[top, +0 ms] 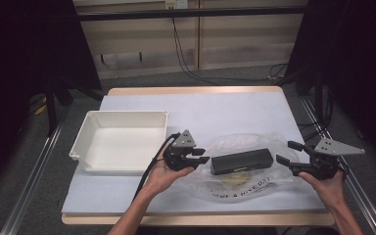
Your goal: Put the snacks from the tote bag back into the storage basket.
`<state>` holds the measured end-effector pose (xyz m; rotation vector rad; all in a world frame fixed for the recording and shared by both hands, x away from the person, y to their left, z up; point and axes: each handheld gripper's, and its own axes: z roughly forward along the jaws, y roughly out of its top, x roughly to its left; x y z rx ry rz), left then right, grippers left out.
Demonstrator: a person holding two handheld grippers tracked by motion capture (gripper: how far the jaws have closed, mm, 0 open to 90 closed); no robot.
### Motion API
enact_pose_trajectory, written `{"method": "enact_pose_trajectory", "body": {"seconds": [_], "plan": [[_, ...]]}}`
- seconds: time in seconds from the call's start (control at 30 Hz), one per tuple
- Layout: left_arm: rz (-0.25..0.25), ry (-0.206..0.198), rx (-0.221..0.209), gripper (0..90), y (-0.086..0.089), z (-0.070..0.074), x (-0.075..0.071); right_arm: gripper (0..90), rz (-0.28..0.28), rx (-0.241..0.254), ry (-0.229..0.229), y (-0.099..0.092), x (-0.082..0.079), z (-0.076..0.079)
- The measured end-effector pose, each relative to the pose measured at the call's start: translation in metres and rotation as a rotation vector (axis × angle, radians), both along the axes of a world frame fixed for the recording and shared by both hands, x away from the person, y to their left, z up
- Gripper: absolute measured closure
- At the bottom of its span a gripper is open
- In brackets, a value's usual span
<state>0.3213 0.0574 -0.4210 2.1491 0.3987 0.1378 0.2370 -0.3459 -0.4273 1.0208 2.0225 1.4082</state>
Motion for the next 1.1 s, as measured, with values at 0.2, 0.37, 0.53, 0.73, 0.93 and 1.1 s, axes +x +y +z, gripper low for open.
{"method": "enact_pose_trajectory", "body": {"seconds": [0.2, 0.37, 0.53, 0.73, 0.93, 1.1], "plan": [[-0.032, -0.003, 0.010, 61.9, -0.005, 0.006, 0.000, 11.2, 0.029, 0.044, -0.031, 0.007, -0.024, 0.003], [-0.060, 0.004, 0.054, 60.8, -0.010, 0.012, 0.001, 0.0, 0.055, 0.052, -0.065, 0.018, -0.044, 0.004], [-0.089, 0.011, 0.089, 57.4, -0.020, 0.015, 0.003, 0.0, 0.097, 0.039, -0.053, 0.030, -0.058, 0.002], [-0.144, 0.021, 0.150, 56.9, -0.035, 0.013, 0.004, 0.2, 0.092, 0.046, -0.070, 0.036, -0.067, -0.001], [-0.170, 0.042, 0.197, 51.6, -0.044, 0.006, 0.008, 0.8, 0.114, 0.050, -0.039, 0.041, -0.078, -0.013], [-0.181, 0.038, 0.213, 47.1, -0.048, 0.004, 0.005, 0.7, 0.128, 0.051, -0.046, 0.041, -0.082, -0.015]]}}
